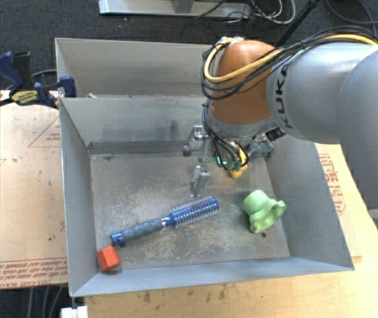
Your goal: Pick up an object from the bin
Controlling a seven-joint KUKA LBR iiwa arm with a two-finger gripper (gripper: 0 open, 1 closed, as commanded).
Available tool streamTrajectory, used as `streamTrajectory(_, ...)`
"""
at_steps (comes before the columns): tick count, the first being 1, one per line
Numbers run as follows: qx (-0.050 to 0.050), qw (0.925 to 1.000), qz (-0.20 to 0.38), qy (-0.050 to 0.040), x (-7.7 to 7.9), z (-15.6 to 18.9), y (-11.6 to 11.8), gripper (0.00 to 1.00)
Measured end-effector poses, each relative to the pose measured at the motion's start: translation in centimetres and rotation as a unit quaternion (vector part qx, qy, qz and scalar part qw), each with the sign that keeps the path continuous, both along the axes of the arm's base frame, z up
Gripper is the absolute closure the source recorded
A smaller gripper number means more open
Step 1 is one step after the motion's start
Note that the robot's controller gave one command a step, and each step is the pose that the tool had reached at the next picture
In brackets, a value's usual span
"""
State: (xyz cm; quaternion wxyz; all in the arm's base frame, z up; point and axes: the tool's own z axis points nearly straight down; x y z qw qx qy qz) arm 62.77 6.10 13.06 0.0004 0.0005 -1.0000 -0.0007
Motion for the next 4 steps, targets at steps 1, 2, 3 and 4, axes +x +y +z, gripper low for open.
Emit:
streamTrajectory(1,0.003,0.9993,-0.036,-0.0056,-4.6,-5.7,-4.4,0.00)
streamTrajectory(2,0.002,0.9999,-0.011,-0.0076,-12.7,0.7,2.4,0.00)
streamTrajectory(3,0.000,0.9999,-0.014,-0.0003,-12.9,0.1,2.0,1.00)
streamTrajectory(4,0.000,0.9999,-0.014,-0.0004,-12.9,0.1,2.0,0.00)
